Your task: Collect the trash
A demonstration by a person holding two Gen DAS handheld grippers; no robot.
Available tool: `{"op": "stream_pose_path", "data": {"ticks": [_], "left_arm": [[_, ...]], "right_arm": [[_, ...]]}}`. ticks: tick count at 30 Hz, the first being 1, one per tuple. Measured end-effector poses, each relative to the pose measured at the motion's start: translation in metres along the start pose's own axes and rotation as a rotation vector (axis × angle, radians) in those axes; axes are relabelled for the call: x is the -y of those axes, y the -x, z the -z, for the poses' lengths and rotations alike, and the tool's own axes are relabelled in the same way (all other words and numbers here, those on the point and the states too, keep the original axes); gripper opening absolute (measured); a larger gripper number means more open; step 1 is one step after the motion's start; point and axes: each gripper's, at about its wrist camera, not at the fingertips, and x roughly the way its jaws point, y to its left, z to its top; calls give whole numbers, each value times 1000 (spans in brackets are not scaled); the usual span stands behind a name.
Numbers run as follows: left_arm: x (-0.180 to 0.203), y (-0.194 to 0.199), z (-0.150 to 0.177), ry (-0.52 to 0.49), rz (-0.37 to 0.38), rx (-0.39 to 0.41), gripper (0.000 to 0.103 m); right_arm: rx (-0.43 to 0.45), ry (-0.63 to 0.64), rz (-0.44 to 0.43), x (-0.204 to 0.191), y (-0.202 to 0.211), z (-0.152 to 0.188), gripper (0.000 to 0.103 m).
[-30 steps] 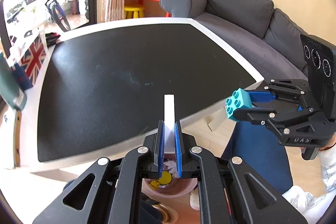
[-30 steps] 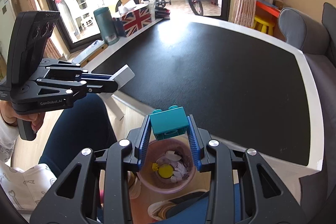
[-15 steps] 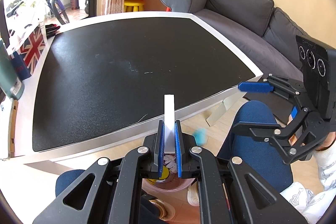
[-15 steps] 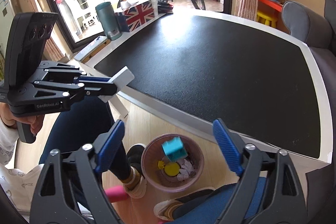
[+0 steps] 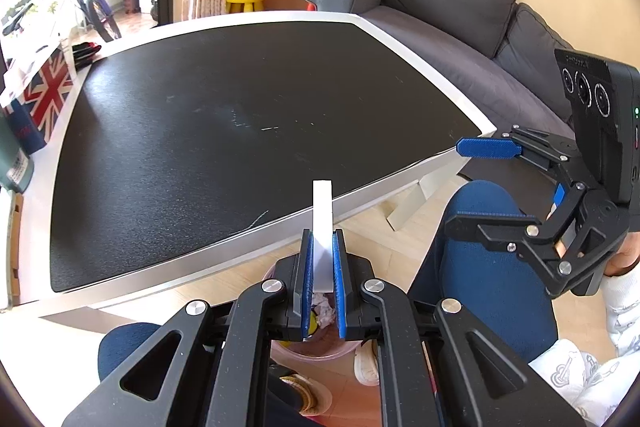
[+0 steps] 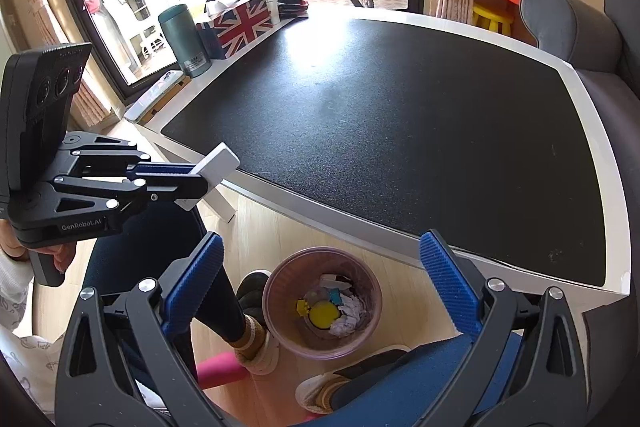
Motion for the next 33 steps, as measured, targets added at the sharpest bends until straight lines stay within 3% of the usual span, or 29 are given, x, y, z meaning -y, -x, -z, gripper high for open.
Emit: {"op": "stream_pose_path", "data": {"ticks": [9,11,13,14,15,20,33], "left_arm": [[9,-6,-2,-40,4,-19,9],[11,-7,-3,-51,10,-22,20],[11,-7,-3,-57,-2,-4,81],[10,-5,-3,-48,-2,15,94],[8,-2,-3,-35,-5,43,95],[1,-4,-5,-9,-37,27,95],[-4,2,-6,27,-36,42,96]], "right_arm": [[18,-21,6,8,8,-1,97],[21,-29,7,11,11,1,97],[23,-36,9,13,11,0,97],[23,-38,11,14,11,-1,97],[21,-41,11,14,10,-1,97],[20,-42,10,15,10,-1,97],[20,-49,7,16,9,-2,97]]}}
